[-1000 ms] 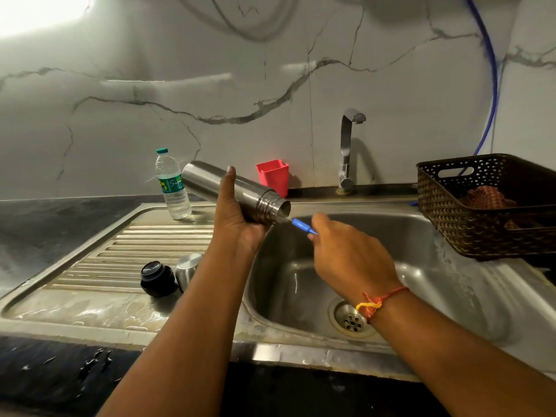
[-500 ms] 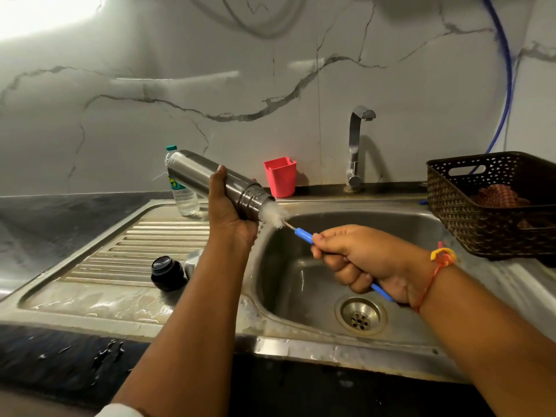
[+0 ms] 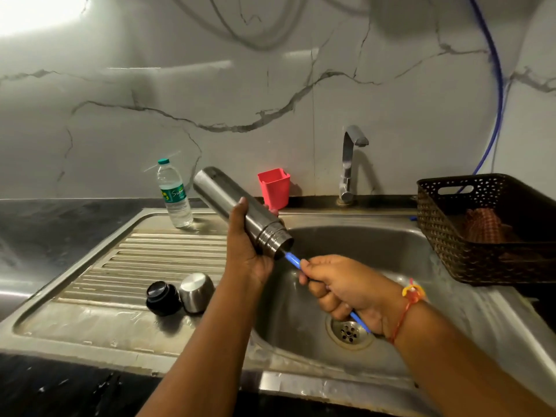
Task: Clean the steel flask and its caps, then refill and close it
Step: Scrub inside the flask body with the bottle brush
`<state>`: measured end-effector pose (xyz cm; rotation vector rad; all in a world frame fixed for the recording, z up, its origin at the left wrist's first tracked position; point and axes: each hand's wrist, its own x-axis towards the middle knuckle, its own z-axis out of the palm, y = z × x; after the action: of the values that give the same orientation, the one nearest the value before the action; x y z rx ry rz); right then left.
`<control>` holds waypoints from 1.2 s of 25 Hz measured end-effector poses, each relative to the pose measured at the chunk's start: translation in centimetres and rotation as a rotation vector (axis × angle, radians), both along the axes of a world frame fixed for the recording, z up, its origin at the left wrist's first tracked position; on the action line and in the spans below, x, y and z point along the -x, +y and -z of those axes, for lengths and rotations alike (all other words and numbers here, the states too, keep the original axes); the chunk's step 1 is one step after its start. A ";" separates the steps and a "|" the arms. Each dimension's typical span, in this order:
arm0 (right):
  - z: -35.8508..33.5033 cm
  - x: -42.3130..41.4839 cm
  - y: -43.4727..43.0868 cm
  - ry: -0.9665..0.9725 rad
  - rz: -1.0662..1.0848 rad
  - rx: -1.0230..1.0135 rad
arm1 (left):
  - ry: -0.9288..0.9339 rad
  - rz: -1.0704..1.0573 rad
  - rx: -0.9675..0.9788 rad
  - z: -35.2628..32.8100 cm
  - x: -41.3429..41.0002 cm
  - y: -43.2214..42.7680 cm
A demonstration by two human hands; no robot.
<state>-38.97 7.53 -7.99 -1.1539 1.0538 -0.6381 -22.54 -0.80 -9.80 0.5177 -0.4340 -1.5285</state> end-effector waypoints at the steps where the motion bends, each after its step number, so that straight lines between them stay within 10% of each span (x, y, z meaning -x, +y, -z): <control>1: -0.4 0.0 0.0 0.057 0.013 0.038 | -0.001 -0.015 -0.036 -0.1 -0.1 -0.3; 16: -10.8 1.3 7.2 0.937 -0.047 0.519 | -0.012 -0.142 -0.453 -9.0 -4.7 2.0; 30: -21.7 0.7 8.4 1.272 -0.184 0.739 | -0.003 -0.121 -0.637 -16.2 -10.5 0.2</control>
<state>-39.66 15.96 13.73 -2.4148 1.7774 -0.0418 -12.05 -0.58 6.36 1.0186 0.0984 -1.5348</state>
